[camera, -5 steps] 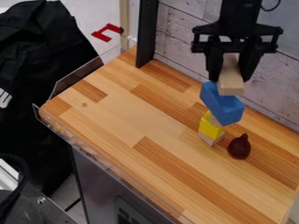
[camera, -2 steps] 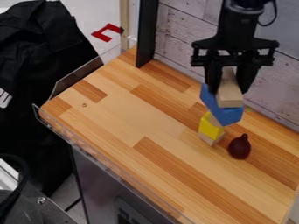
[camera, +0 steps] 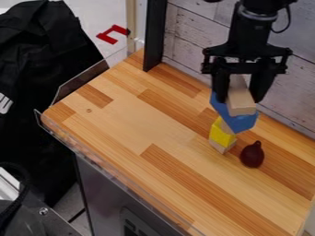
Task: Put the white cuboid on top of the blue cuboid
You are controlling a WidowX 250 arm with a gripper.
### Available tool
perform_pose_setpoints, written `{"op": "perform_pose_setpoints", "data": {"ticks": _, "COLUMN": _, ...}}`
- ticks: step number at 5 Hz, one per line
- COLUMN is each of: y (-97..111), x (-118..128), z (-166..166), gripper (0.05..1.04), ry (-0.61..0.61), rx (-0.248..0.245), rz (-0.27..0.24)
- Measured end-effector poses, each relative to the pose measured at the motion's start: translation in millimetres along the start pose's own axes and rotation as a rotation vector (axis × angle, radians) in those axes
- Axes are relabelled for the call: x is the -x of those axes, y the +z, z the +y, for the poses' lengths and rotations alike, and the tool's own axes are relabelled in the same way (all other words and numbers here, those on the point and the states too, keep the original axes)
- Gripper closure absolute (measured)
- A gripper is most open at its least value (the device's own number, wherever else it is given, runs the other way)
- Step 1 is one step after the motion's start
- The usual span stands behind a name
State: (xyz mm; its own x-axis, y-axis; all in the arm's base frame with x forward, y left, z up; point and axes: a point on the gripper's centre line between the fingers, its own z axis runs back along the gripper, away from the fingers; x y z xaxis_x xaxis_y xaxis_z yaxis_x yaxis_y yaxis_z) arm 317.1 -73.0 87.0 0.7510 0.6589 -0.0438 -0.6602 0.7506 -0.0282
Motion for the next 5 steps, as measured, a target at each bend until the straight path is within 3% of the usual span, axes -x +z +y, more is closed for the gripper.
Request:
{"op": "perform_pose_setpoints", "data": {"ticks": 1, "y": 1, "x": -3, "z": 2, "gripper": 0.078, "ry": 0.004, "rx": -0.008, "rz": -0.013}}
{"op": "perform_pose_setpoints", "data": {"ticks": 2, "y": 7, "x": -3, "z": 3, "gripper": 0.083, "ry": 0.002, "rx": 0.006, "rz": -0.018}}
{"op": "perform_pose_setpoints", "data": {"ticks": 4, "y": 58, "x": -11, "z": 24, "gripper": 0.083, "ry": -0.002, "rx": 0.086, "rz": -0.071}}
{"op": "perform_pose_setpoints", "data": {"ticks": 5, "y": 75, "x": -15, "z": 58, "gripper": 0.083, "ry": -0.082, "rx": 0.083, "rz": -0.078}}
